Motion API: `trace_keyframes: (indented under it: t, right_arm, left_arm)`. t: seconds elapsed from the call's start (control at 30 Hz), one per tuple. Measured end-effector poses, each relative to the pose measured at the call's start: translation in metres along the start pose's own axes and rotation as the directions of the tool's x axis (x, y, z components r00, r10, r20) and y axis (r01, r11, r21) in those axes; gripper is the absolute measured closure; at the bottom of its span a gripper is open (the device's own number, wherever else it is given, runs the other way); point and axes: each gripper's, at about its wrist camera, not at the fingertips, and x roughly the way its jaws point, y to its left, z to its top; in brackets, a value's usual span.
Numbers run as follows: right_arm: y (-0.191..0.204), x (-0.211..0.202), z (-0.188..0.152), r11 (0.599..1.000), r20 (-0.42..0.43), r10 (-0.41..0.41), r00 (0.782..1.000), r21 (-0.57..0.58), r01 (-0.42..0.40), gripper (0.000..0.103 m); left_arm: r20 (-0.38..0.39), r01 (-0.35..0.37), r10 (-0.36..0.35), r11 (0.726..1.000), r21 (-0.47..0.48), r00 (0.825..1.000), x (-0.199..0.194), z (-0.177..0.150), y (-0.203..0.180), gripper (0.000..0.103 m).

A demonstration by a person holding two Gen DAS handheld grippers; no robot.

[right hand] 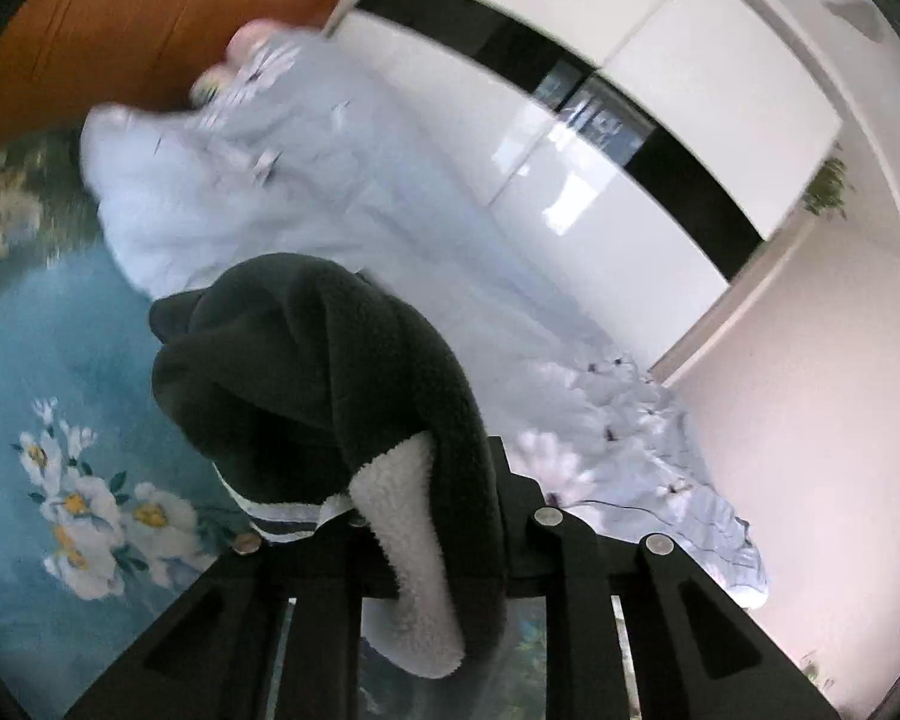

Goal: Fold clothes

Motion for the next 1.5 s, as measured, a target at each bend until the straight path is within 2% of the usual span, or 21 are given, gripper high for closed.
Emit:
trace_keyframes:
  t: [0.23, 0.3, 0.43, 0.6, 0.67, 0.73, 0.8, 0.87, 0.93, 0.97, 1.03, 1.07, 1.13, 1.23, 1.3, 1.4, 1.43, 1.5]
  right_arm:
    - [-0.082, -0.115, 0.017, 0.99, 0.163, -0.003, 0.987, 0.137, -0.019, 0.085]
    - [-0.089, -0.15, 0.019, 0.99, 0.217, -0.008, 0.976, 0.138, -0.023, 0.085]
    - [-0.11, -0.224, 0.032, 0.992, 0.357, -0.019, 0.934, 0.12, -0.026, 0.085]
    - [-0.133, -0.316, 0.044, 0.989, 0.519, -0.005, 0.855, 0.129, -0.073, 0.085]
    - [-0.141, -0.34, 0.041, 0.99, 0.553, -0.012, 0.833, 0.121, -0.066, 0.085]
    - [-0.141, -0.344, 0.031, 0.994, 0.558, -0.036, 0.829, 0.109, -0.031, 0.085]
    - [-0.14, -0.331, 0.013, 0.995, 0.525, -0.048, 0.85, 0.098, -0.004, 0.085]
    - [-0.137, -0.3, -0.013, 0.996, 0.443, -0.032, 0.896, 0.092, -0.01, 0.085]
    - [-0.135, -0.257, -0.052, 0.994, 0.303, -0.024, 0.953, 0.105, -0.008, 0.085]
    - [-0.133, -0.234, -0.072, 0.994, 0.224, -0.021, 0.974, 0.113, -0.005, 0.085]
    - [-0.13, -0.192, -0.108, 0.99, 0.081, -0.008, 0.997, 0.144, -0.004, 0.085]
    - [-0.129, -0.166, -0.135, 0.983, -0.013, 0.004, 1.0, 0.181, -0.001, 0.085]
    - [-0.128, -0.136, -0.176, 0.972, -0.142, 0.029, 0.989, 0.236, 0.005, 0.085]
    - [-0.125, -0.101, -0.231, 0.952, -0.301, 0.061, 0.952, 0.305, 0.035, 0.085]
    - [-0.134, -0.097, -0.267, 0.935, -0.36, 0.078, 0.93, 0.35, 0.057, 0.085]
    - [-0.145, -0.091, -0.293, 0.921, -0.397, 0.088, 0.913, 0.381, 0.077, 0.085]
    - [-0.148, -0.091, -0.298, 0.92, -0.404, 0.089, 0.91, 0.384, 0.081, 0.085]
    - [-0.15, -0.085, -0.304, 0.915, -0.416, 0.097, 0.904, 0.395, 0.083, 0.085]
  left_arm:
    - [0.031, 0.087, -0.086, 0.995, -0.044, 0.996, -0.048, 0.002, -0.001, 0.0]
    - [0.046, 0.103, -0.1, 0.992, -0.078, 0.994, -0.061, 0.004, 0.007, 0.0]
    - [0.089, 0.134, -0.121, 0.977, -0.163, 0.989, -0.085, 0.008, 0.027, 0.0]
    - [0.134, 0.159, -0.132, 0.963, -0.219, 0.982, -0.109, 0.011, 0.05, 0.0]
    - [0.147, 0.16, -0.127, 0.957, -0.243, 0.981, -0.116, 0.012, 0.06, 0.0]
    - [0.155, 0.16, -0.121, 0.949, -0.273, 0.981, -0.121, 0.012, 0.071, 0.0]
    - [0.143, 0.151, -0.114, 0.947, -0.282, 0.983, -0.122, 0.012, 0.077, 0.0]
    - [0.119, 0.138, -0.108, 0.949, -0.282, 0.987, -0.121, 0.011, 0.081, 0.0]
    - [0.062, 0.122, -0.109, 0.953, -0.279, 0.992, -0.114, 0.01, 0.081, 0.0]
    - [0.019, 0.117, -0.116, 0.952, -0.284, 0.993, -0.108, 0.008, 0.08, 0.0]
    - [-0.066, 0.104, -0.129, 0.95, -0.293, 0.989, -0.095, 0.005, 0.079, 0.0]
    - [-0.109, 0.098, -0.136, 0.95, -0.298, 0.985, -0.088, 0.003, 0.079, 0.0]
    - [-0.186, 0.069, -0.122, 0.96, -0.272, 0.975, -0.074, -0.002, 0.07, 0.0]
    - [-0.296, 0.021, -0.085, 0.977, -0.212, 0.951, -0.052, -0.011, 0.052, 0.0]
    - [-0.349, 0.028, -0.076, 0.99, -0.141, 0.934, -0.038, -0.018, 0.032, 0.0]
    - [-0.438, 0.093, -0.155, 0.983, -0.159, 0.885, -0.014, -0.038, 0.007, 0.0]
    - [-0.467, 0.108, -0.19, 0.974, -0.197, 0.863, -0.004, -0.046, 0.002, 0.0]
    - [-0.513, 0.105, -0.277, 0.935, -0.339, 0.812, 0.011, -0.066, 0.003, 0.0]
